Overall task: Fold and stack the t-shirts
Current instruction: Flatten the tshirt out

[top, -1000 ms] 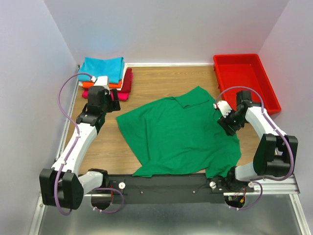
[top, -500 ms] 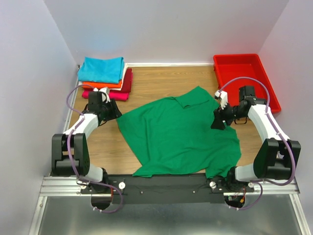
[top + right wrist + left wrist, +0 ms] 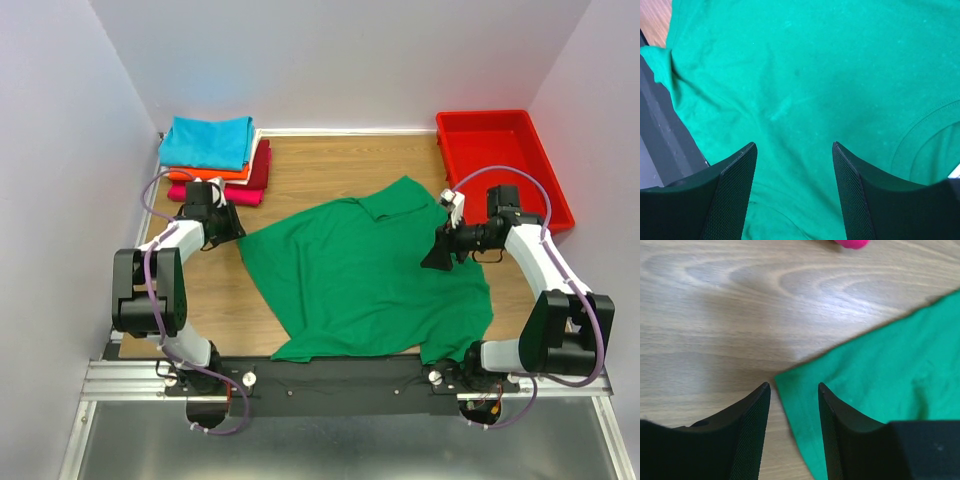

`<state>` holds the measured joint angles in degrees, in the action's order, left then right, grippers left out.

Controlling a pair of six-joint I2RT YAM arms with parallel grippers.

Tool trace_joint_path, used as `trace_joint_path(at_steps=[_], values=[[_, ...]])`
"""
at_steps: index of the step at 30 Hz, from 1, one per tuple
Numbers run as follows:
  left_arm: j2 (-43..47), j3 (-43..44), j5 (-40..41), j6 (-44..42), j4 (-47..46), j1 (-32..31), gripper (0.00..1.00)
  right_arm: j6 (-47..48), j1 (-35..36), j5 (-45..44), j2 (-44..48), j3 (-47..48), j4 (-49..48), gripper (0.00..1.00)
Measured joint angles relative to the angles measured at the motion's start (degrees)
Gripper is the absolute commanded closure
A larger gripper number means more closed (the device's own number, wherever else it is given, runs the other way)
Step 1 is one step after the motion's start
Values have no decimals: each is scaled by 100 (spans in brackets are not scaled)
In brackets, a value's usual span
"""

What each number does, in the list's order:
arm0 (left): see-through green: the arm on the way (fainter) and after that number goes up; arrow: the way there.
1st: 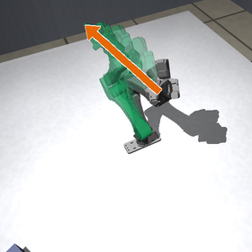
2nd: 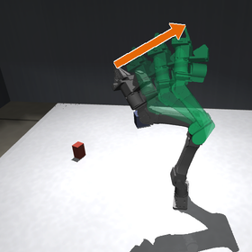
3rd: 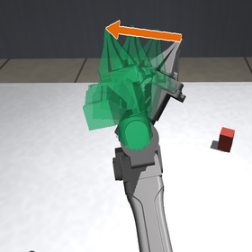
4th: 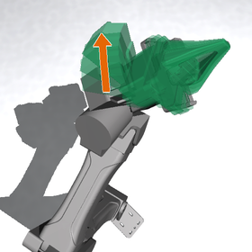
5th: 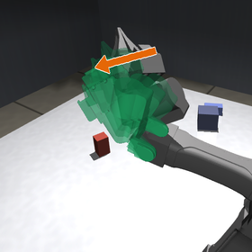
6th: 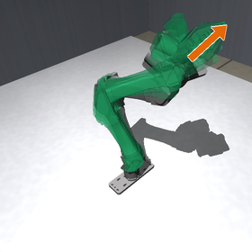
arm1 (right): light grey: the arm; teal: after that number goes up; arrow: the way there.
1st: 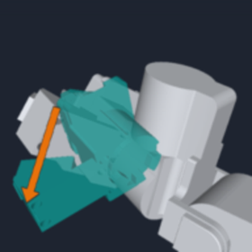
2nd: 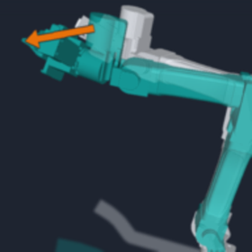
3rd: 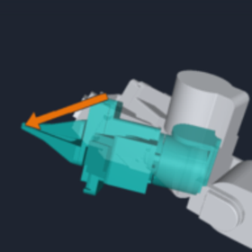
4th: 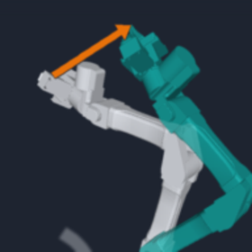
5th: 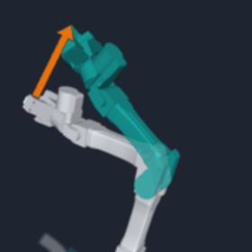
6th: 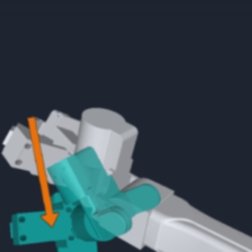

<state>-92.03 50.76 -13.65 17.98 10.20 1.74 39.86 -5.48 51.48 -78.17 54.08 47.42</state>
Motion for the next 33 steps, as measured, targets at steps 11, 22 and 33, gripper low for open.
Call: trace_joint_path(at_steps=[11,22,33], values=[[-415,219,647,-92,151,-459,56,-35,0,7,92,-35,-94,31],[-555,356,1086,-179,192,-688,95,-39,0,4,181,-39,-109,31],[-212,411,1303,-385,592,-713,100,212,26,-728,-844,973,-35,33]])
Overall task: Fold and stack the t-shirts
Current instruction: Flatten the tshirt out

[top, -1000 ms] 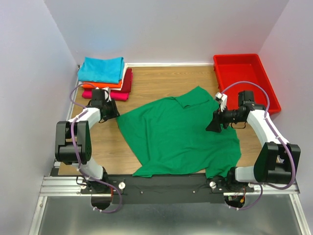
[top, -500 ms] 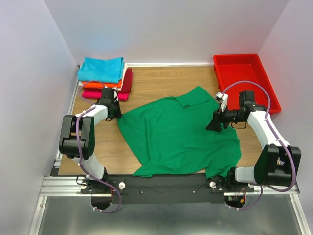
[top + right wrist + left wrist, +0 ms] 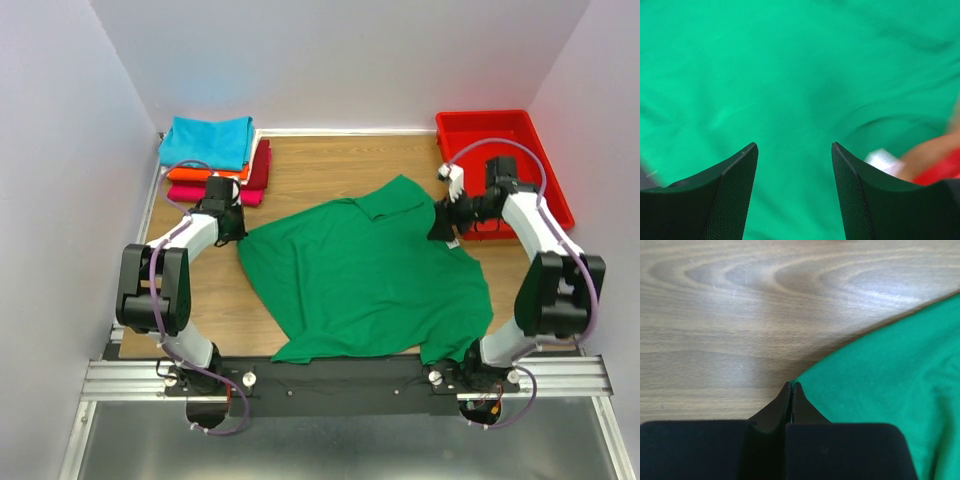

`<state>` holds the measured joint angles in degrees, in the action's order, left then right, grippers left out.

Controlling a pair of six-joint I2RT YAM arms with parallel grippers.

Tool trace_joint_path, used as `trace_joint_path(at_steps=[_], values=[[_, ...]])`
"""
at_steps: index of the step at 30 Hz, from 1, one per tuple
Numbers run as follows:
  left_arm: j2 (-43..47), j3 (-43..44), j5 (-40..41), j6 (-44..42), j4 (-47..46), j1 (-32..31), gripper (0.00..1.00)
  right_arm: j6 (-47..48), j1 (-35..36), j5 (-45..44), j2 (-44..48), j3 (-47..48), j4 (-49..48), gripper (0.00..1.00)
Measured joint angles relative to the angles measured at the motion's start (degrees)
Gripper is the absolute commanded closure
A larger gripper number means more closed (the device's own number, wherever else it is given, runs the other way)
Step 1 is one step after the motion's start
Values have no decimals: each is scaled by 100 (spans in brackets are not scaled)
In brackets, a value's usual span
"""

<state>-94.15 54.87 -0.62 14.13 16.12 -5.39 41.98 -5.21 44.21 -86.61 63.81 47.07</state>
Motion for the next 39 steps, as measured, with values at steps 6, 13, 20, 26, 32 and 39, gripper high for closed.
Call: trace_joint_path(at_steps=[6,13,20,26,32,39], values=[[280,-24,24,-111,-22,-11,100,-96,358,-925,-1576,1744,-68,55],[293,-103,24,-199,-22,-37,100,-883,671,-1947,-3536,3781,-131,57],[293,-103,24,-236,-31,-37,100,-1462,678,-2253,-4319,4579,-85,56],[293,-103,20,-243,-35,-37,100,-1716,699,-2249,-4564,4756,-72,59],[293,-103,-7,-260,-35,-37,100,-1832,748,-2238,-4572,4756,-68,64],[293,-103,-11,-260,-35,-37,100,-1947,758,-2201,-4597,4756,-68,65]])
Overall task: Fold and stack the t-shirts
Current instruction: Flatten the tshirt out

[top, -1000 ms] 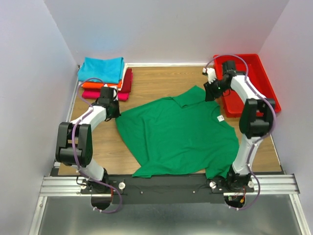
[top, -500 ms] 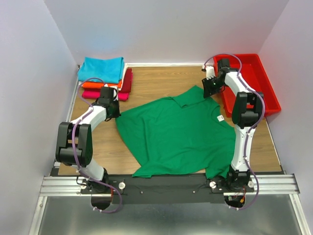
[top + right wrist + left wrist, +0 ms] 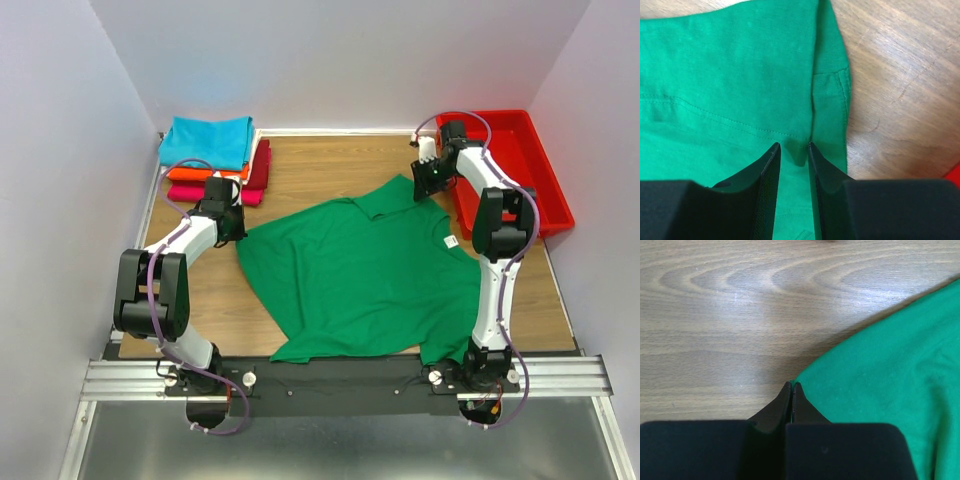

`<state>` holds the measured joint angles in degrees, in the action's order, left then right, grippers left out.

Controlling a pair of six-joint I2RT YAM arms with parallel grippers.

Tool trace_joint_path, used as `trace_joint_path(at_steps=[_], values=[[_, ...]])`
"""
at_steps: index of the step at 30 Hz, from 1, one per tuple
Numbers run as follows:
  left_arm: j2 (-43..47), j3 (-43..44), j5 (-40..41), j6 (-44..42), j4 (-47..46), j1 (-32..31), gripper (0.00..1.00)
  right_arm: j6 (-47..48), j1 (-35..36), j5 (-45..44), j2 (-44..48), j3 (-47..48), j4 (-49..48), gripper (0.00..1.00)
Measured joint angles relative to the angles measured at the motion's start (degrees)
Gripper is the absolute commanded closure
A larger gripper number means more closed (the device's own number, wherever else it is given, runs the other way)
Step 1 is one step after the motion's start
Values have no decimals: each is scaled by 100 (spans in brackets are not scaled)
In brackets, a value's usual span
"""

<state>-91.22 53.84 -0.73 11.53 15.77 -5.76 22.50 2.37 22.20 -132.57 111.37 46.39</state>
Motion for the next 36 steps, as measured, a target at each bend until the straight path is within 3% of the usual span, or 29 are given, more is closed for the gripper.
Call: trace_joint_path(at_steps=[6,9,11,14,20,25,36], values=[[0,0,0,0,0,0,100,-57,7,-9,-85,-4,0,66],[0,0,0,0,0,0,100,-79,9,-7,-87,-55,0,77],[0,0,0,0,0,0,100,-68,11,-7,-87,-79,0,90],[0,0,0,0,0,0,100,-107,13,-7,-87,-79,4,99],[26,4,35,9,-2,0,100,-146,20,-2,-66,125,149,100],[133,289,149,37,96,0,100,-210,20,278,116,848,354,100],[557,2527,625,-15,400,-26,100,-741,28,1609,1408,3034,-72,100]])
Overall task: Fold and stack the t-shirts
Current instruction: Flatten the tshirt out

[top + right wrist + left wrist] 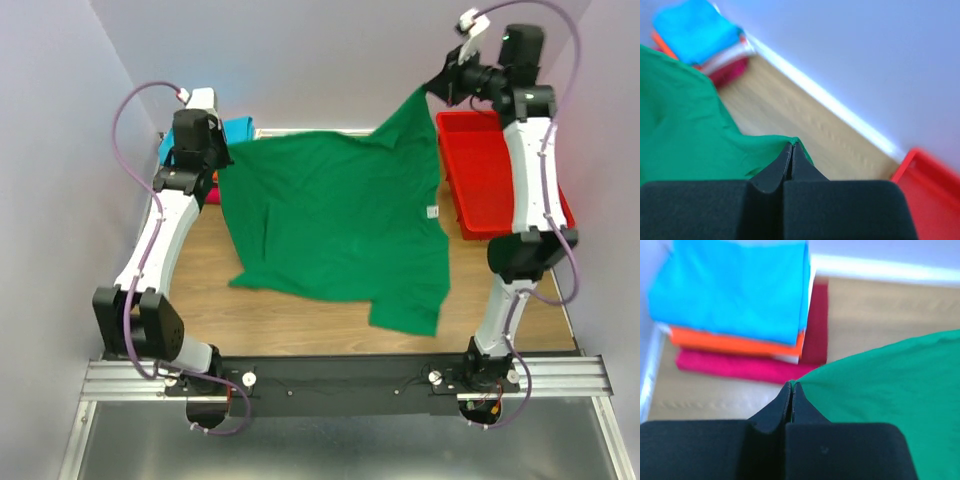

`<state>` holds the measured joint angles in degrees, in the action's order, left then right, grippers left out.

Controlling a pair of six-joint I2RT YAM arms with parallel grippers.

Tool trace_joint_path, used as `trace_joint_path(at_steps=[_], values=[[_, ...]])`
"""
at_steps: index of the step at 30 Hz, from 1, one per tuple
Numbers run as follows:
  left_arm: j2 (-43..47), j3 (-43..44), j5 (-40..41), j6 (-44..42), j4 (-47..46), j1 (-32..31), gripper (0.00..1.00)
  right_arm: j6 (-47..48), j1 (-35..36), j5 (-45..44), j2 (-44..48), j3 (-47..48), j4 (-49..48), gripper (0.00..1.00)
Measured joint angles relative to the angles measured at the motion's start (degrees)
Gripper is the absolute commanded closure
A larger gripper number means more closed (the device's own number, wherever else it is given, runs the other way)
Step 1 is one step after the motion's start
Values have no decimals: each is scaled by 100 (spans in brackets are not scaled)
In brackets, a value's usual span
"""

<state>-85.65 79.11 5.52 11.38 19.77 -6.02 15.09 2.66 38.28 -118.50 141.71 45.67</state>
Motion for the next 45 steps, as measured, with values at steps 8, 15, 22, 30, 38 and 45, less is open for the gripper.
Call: trace_joint_path(at_steps=[8,15,22,30,38,45], values=[[2000,212,-125,-87,-579,-13,100,-695,2,446,1921,39,-938,100],[3329,393,-511,-81,-1182,-160,100,-1128,-225,485,3217,389,-1322,99],[3703,1012,-1078,-61,-1342,-195,100,-1215,-529,367,3700,525,-1353,100],[3985,769,-1377,-37,-1497,-195,100,-1209,-616,-164,3410,584,-1193,99],[4068,-1176,-1104,105,-2015,-199,100,-1482,-616,-122,2859,-50,-1707,100],[3407,-2621,-55,621,-2236,-50,100,-1803,-527,317,1908,-1539,-2315,100]])
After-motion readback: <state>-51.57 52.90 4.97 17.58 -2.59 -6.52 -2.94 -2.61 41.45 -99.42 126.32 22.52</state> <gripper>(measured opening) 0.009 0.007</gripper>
